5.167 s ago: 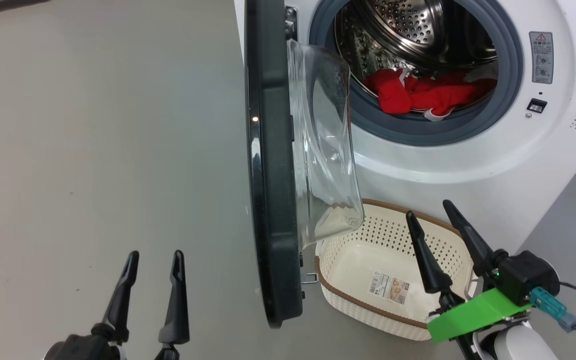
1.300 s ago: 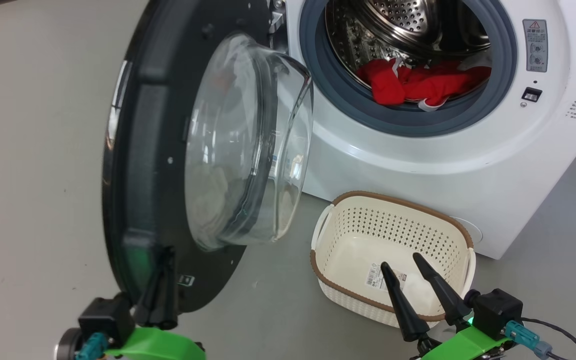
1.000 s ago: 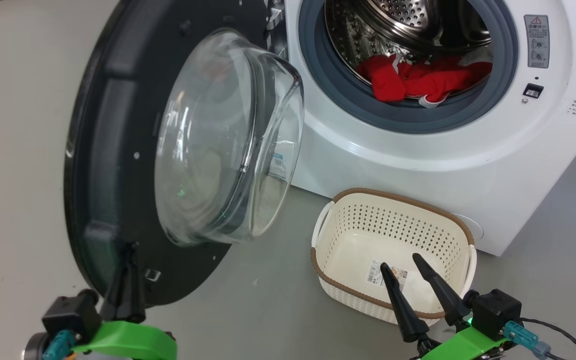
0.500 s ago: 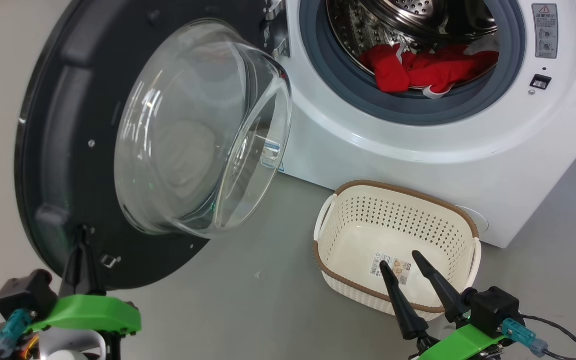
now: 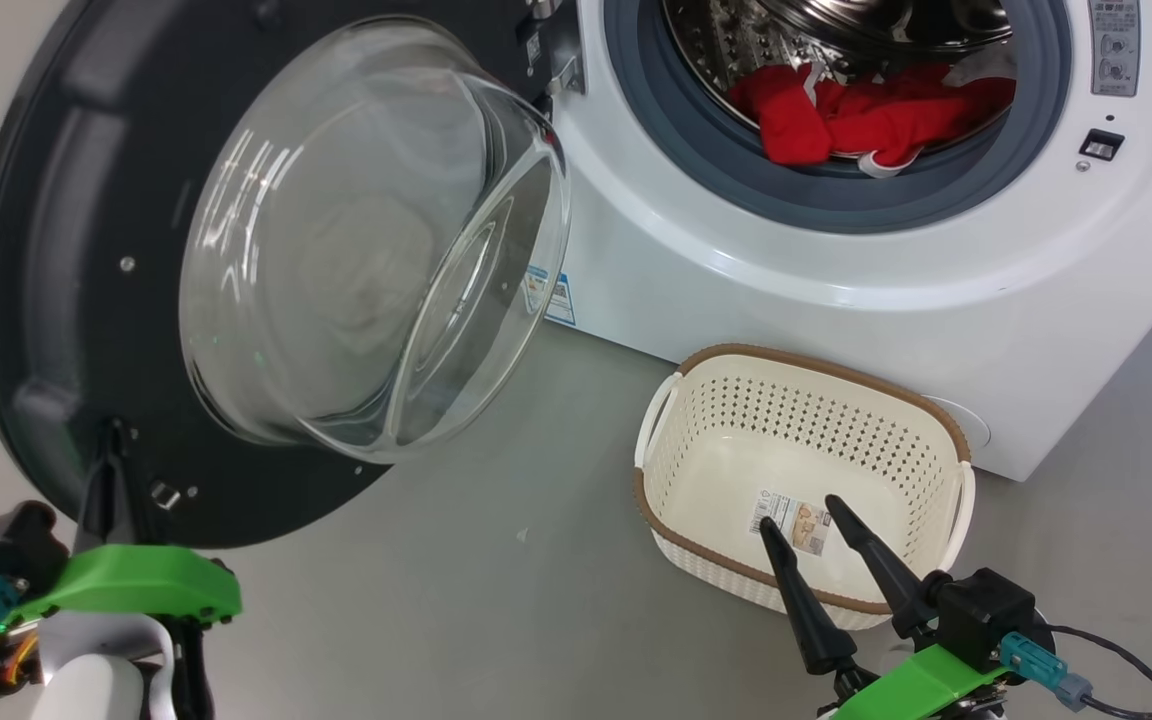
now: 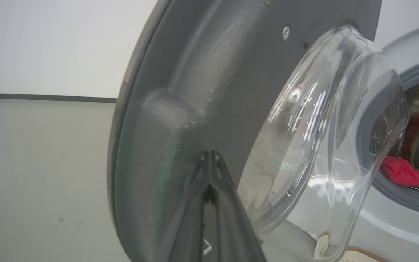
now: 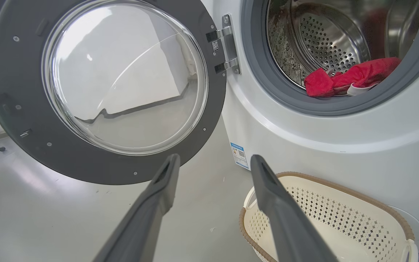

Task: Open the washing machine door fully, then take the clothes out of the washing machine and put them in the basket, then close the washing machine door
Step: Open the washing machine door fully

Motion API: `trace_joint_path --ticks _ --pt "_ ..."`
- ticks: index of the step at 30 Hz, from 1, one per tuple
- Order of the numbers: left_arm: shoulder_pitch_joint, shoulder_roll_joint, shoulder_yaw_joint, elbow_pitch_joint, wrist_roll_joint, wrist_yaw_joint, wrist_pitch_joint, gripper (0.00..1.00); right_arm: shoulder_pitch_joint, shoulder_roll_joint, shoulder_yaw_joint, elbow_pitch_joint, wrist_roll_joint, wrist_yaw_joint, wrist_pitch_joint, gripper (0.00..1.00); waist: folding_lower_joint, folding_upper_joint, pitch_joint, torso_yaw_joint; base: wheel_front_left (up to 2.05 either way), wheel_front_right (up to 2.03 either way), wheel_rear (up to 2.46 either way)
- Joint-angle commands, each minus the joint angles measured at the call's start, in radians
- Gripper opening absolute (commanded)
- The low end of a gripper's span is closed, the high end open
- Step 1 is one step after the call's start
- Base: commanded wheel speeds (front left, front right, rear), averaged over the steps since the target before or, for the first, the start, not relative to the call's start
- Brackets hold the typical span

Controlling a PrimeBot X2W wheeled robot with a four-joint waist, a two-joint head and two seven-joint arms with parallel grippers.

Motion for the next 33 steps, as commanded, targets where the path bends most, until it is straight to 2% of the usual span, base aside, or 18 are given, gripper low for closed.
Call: trace_joint_path --ticks 1,22,33 --pt "-0.049 0.045 0.058 -0.001 0.001 -0.004 -0.012 0.0 -0.041 0.002 0.02 -0.023 -0.011 0.006 -0.006 1.0 0.0 0.0 0.004 -0.001 0.0 0.0 0.0" --pt "-0.156 0.016 0.259 0.135 0.094 -0.103 -0.014 0.0 -0.054 0.002 0.013 -0.055 -0.057 0.006 0.018 1.0 0.0 0.0 0.043 -0.022 0.0 0.0 0.0" --pt "-0.202 0.003 0.334 0.233 0.16 -0.159 -0.014 0.0 -0.053 0.002 0.011 -0.084 -0.068 0.006 0.041 1.0 0.0 0.0 0.045 -0.034 0.0 0.0 0.0"
